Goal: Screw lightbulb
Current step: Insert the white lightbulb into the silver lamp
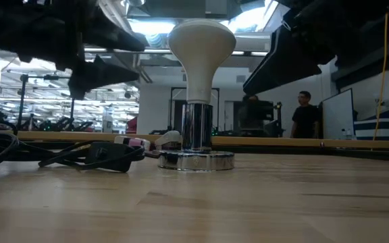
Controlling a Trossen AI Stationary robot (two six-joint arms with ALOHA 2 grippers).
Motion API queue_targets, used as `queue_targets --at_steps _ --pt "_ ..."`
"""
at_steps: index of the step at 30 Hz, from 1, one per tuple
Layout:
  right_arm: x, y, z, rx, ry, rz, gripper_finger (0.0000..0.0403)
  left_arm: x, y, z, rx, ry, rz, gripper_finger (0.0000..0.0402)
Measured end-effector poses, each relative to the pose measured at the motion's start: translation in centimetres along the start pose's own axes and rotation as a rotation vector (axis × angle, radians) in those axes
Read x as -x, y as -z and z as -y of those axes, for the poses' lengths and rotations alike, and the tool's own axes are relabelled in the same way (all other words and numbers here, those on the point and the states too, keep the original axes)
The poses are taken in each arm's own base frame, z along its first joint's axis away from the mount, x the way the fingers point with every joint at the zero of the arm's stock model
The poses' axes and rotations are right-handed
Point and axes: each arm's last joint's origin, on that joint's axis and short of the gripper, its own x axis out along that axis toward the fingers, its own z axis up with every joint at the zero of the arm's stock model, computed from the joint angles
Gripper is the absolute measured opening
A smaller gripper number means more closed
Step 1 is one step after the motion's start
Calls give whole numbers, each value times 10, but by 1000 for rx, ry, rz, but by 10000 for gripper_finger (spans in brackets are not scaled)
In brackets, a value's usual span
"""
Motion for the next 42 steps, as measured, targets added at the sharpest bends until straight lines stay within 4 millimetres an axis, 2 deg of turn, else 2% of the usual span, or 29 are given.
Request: queue_targets --at_steps 3,8,14,21,27,35,42 --pt "0 0 0 -2 0 1 138 -6 12 -1 -12 55 -18 266" --pt "0 -2 -1 -17 -6 16 138 -14 27 -3 0 148 93 266" --pt "0 -2 -1 -19 -8 17 138 -37 46 -2 -34 207 30 266" --pt "0 -2 -1 -22 -15 19 138 -65 44 12 -129 244 76 266" --pt "0 -3 -1 -28 -17 25 138 -68 42 7 -124 220 77 266" --pt "0 -3 -1 -26 -16 22 138 -65 54 6 -146 203 -14 266" --pt "0 -3 -1 -25 -16 22 138 -66 54 4 -166 173 -16 266"
